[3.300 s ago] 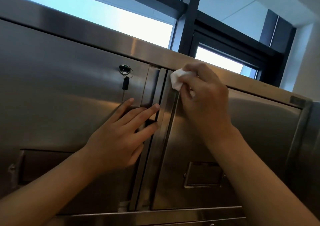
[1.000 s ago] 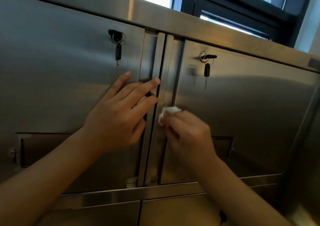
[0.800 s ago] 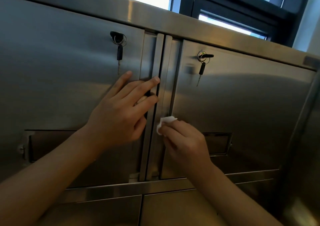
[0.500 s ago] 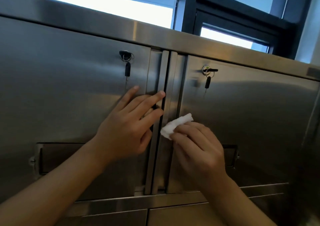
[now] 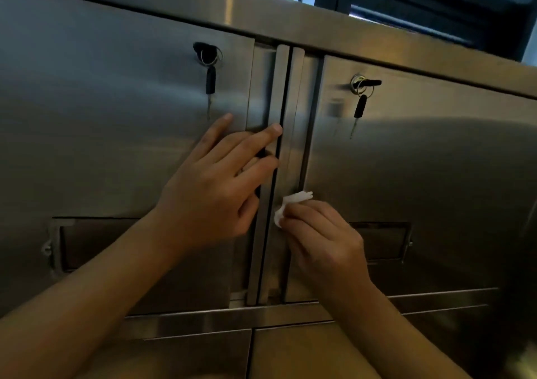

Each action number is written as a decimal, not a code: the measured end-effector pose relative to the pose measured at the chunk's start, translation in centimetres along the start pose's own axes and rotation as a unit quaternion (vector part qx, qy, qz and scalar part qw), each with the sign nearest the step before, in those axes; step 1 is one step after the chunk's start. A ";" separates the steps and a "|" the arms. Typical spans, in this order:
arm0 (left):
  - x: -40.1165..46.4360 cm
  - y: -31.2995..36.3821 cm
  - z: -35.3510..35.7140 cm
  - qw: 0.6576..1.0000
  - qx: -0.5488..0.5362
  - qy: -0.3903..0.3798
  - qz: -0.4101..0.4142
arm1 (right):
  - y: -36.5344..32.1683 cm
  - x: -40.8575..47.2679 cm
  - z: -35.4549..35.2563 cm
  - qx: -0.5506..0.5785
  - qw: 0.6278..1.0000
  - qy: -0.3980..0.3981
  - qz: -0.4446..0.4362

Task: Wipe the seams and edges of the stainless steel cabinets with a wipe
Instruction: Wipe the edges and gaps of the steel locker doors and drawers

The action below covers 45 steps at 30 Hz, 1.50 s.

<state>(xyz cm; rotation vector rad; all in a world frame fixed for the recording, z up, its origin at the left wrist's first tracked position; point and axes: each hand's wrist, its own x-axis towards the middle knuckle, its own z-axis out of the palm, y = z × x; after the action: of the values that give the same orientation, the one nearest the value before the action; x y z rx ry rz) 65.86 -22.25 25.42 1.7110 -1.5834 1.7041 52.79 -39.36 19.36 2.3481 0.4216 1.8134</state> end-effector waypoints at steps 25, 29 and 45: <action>0.0 -0.1 -0.1 1.000 -0.018 0.005 0.001 | -0.9 2.5 -4.0 0.042 0.995 0.034 0.083; 0.0 -0.2 -0.2 1.000 -0.019 0.006 -0.003 | -0.8 4.7 -2.0 0.070 0.992 0.030 0.102; -0.2 -0.3 -0.1 1.000 -0.021 0.011 0.013 | -3.9 -4.9 0.7 0.099 0.985 -0.052 0.132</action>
<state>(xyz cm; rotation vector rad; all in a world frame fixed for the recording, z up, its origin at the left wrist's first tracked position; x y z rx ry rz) 66.08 -22.01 25.39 1.6524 -1.6262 1.6830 51.83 -37.16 13.52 2.7363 0.3008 1.8195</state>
